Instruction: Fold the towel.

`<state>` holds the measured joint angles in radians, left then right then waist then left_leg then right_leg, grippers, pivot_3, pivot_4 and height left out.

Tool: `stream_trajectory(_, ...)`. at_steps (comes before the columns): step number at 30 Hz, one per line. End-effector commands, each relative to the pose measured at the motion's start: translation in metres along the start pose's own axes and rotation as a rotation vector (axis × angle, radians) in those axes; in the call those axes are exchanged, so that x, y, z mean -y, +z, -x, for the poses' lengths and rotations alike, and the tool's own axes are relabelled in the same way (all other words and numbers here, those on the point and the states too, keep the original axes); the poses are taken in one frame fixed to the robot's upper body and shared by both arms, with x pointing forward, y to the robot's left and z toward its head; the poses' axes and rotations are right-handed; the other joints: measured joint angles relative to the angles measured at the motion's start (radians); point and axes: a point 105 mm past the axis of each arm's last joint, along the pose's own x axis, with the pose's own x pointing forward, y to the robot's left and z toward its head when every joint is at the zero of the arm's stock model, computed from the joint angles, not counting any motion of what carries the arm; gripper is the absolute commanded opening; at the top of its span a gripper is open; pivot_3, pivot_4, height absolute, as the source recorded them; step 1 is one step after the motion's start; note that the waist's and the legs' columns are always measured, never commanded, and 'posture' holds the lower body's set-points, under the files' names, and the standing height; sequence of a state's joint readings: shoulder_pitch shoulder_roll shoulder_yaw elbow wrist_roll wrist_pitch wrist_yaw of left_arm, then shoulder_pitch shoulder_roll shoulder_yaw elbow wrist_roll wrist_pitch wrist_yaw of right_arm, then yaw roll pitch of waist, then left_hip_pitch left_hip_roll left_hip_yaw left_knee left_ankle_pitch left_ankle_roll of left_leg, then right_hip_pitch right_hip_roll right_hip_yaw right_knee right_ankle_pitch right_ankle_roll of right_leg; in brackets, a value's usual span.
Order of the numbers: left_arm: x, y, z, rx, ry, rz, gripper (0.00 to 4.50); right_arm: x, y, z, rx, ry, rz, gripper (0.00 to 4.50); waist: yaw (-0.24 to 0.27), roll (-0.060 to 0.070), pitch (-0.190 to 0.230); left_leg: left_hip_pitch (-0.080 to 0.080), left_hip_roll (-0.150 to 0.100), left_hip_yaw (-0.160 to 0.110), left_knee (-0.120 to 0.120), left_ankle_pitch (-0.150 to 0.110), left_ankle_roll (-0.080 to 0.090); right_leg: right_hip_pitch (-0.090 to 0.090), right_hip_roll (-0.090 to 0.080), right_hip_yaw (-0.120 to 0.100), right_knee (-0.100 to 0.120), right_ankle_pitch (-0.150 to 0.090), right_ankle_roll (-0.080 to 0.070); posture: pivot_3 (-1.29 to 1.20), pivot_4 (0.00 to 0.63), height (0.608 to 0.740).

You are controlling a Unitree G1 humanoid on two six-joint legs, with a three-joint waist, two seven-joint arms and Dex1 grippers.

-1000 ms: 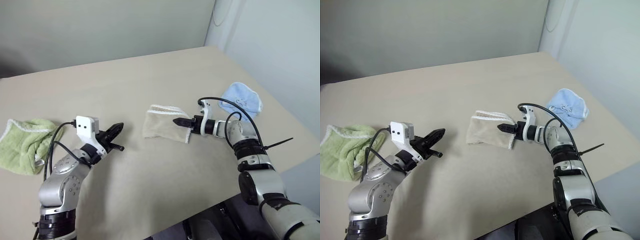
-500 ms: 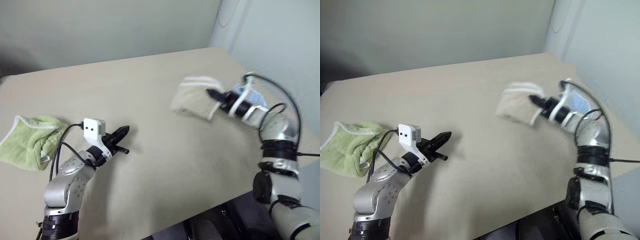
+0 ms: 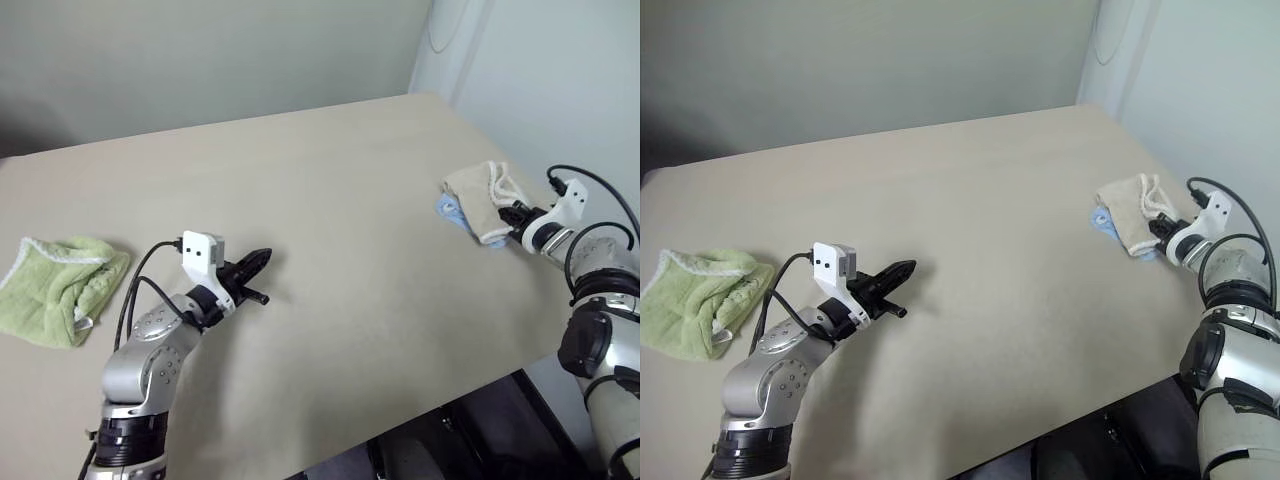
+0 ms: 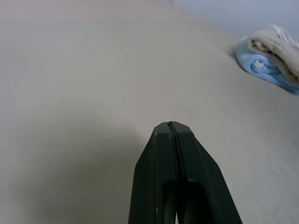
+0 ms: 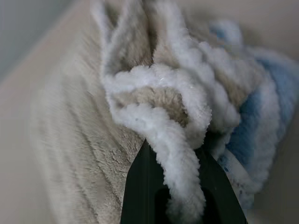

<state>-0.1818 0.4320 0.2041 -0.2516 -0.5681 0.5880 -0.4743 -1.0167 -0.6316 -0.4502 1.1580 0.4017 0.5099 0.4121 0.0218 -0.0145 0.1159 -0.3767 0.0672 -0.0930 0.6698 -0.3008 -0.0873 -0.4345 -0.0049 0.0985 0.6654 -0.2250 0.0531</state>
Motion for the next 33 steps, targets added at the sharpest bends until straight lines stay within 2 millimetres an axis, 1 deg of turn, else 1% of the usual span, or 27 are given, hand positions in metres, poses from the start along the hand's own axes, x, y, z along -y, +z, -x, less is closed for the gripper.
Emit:
stream_trajectory(1, 0.001, 0.010, 0.002, 0.042, 0.001, -0.025, 0.00, -0.008, 0.021, 0.000, 0.072, 0.015, 0.089, 1.21, 0.000, 0.000, 0.000, 0.000, 0.000, 0.000, 0.000, 0.000, 0.000, 0.000, 0.000, 0.001, 0.000, 0.000, 0.000, 0.00, 0.150, 0.740)
stream_trajectory(7, -0.001, 0.008, 0.010, 0.041, 0.022, -0.022, 0.00, -0.007, 0.040, 0.007, 0.146, 0.016, 0.151, 3.22, 0.000, 0.000, 0.000, 0.000, -0.001, 0.003, 0.001, -0.001, 0.002, 0.000, 0.000, 0.010, 0.000, 0.000, 0.001, 0.00, 0.150, 0.740)
stream_trajectory(9, -0.002, 0.007, 0.012, 0.042, 0.026, -0.020, 0.00, -0.002, 0.049, 0.011, 0.174, -0.015, 0.208, 3.97, 0.002, 0.000, 0.000, 0.000, -0.001, 0.003, 0.001, -0.002, 0.003, 0.000, 0.000, 0.010, 0.000, 0.000, 0.001, 0.00, 0.150, 0.740)
stream_trajectory(10, -0.002, 0.007, 0.013, 0.042, 0.027, -0.019, 0.00, 0.001, 0.052, 0.014, 0.183, -0.036, 0.242, 4.28, 0.004, 0.000, 0.000, 0.000, -0.001, 0.003, 0.001, -0.002, 0.003, 0.000, 0.000, 0.010, 0.000, 0.000, 0.001, 0.00, 0.150, 0.740)
stream_trajectory(11, -0.002, 0.007, 0.013, 0.042, 0.028, -0.019, 0.00, 0.004, 0.056, 0.016, 0.190, -0.057, 0.278, 4.49, 0.005, 0.000, 0.000, 0.000, -0.001, 0.003, 0.001, -0.002, 0.003, 0.000, 0.000, 0.011, 0.000, 0.000, 0.001, 0.00, 0.150, 0.740)
stream_trajectory(14, -0.006, 0.010, 0.012, 0.053, 0.038, -0.021, 0.00, 0.013, 0.066, 0.025, 0.220, -0.111, 0.357, 4.49, 0.007, 0.000, 0.000, 0.000, -0.001, 0.003, 0.003, -0.003, 0.005, 0.001, 0.000, 0.011, 0.000, 0.000, 0.001, 0.00, 0.150, 0.740)
stream_trajectory(18, -0.015, 0.016, 0.010, 0.072, 0.065, -0.022, 0.00, 0.021, 0.079, 0.038, 0.269, -0.156, 0.388, 4.49, 0.005, 0.000, 0.000, 0.000, -0.001, 0.004, 0.004, -0.003, 0.005, 0.001, 0.000, 0.011, 0.000, 0.000, 0.001, 0.00, 0.150, 0.740)
stream_trajectory(21, -0.024, 0.019, 0.008, 0.074, 0.099, -0.056, 0.00, 0.026, 0.090, 0.049, 0.314, -0.189, 0.431, 4.49, 0.002, 0.000, 0.000, 0.001, -0.001, 0.005, 0.004, -0.003, 0.005, 0.001, 0.000, 0.011, 0.000, 0.001, 0.003, 0.00, 0.150, 0.740)
stream_trajectory(22, -0.030, 0.021, 0.008, 0.078, 0.128, -0.081, 0.00, 0.019, 0.095, 0.051, 0.341, -0.167, 0.477, 4.49, 0.001, 0.000, 0.000, 0.001, -0.001, 0.006, 0.005, -0.004, 0.006, 0.001, 0.000, 0.012, 0.000, 0.002, 0.003, 0.00, 0.150, 0.740)
stream_trajectory(24, -0.044, 0.023, 0.008, 0.078, 0.201, -0.129, 0.00, -0.010, 0.094, 0.050, 0.372, -0.040, 0.580, 4.49, -0.002, 0.000, 0.000, 0.001, -0.001, 0.008, 0.005, -0.004, 0.006, 0.001, 0.000, 0.012, 0.000, 0.002, 0.003, 0.00, 0.150, 0.740)
stream_trajectory(26, -0.061, 0.026, 0.009, 0.062, 0.280, -0.212, 0.00, -0.053, 0.080, 0.047, 0.387, 0.141, 0.693, 4.49, -0.010, 0.000, 0.000, 0.002, 0.000, 0.009, 0.005, -0.004, 0.007, 0.000, 0.000, 0.012, -0.001, 0.002, 0.004, 0.00, 0.150, 0.740)
stream_trajectory(27, -0.067, 0.027, 0.010, 0.060, 0.305, -0.249, 0.00, -0.075, 0.067, 0.046, 0.378, 0.242, 0.748, 4.49, -0.018, 0.000, 0.000, 0.003, 0.000, 0.010, 0.005, -0.005, 0.009, 0.001, 0.001, 0.012, -0.001, 0.002, 0.004, 0.00, 0.150, 0.740)
stream_trajectory(28, -0.070, 0.030, 0.011, 0.067, 0.318, -0.268, 0.00, -0.092, 0.054, 0.046, 0.362, 0.325, 0.785, 4.49, -0.025, 0.000, 0.000, 0.004, 0.000, 0.011, 0.005, -0.006, 0.011, 0.001, 0.001, 0.013, -0.001, 0.003, 0.005, 0.00, 0.150, 0.740)
stream_trajectory(29, -0.071, 0.034, 0.012, 0.089, 0.321, -0.271, 0.00, -0.109, 0.038, 0.046, 0.339, 0.410, 0.821, 4.49, -0.032, 0.000, 0.000, 0.004, 0.000, 0.011, 0.006, -0.006, 0.011, 0.001, 0.001, 0.013, -0.002, 0.003, 0.005, 0.00, 0.150, 0.740)
stream_trajectory(30, -0.071, 0.039, 0.012, 0.117, 0.321, -0.268, 0.00, -0.125, 0.018, 0.046, 0.299, 0.502, 0.855, 4.49, -0.035, 0.000, 0.000, 0.004, 0.000, 0.011, 0.006, -0.007, 0.011, 0.001, 0.004, 0.013, -0.002, 0.003, 0.005, 0.00, 0.150, 0.740)
stream_trajectory(31, -0.070, 0.044, 0.014, 0.142, 0.320, -0.269, 0.00, -0.139, -0.001, 0.046, 0.263, 0.585, 0.870, 4.49, -0.037, 0.000, 0.000, 0.004, 0.000, 0.011, 0.007, -0.007, 0.011, 0.001, 0.004, 0.013, -0.003, 0.003, 0.005, 0.00, 0.150, 0.740)
stream_trajectory(33, -0.068, 0.048, 0.019, 0.166, 0.319, -0.284, 0.00, -0.159, -0.032, 0.046, 0.202, 0.705, 0.845, 4.49, -0.038, 0.000, 0.000, 0.004, -0.001, 0.010, 0.007, -0.007, 0.012, 0.001, 0.004, 0.013, -0.004, 0.003, 0.006, 0.00, 0.150, 0.740)
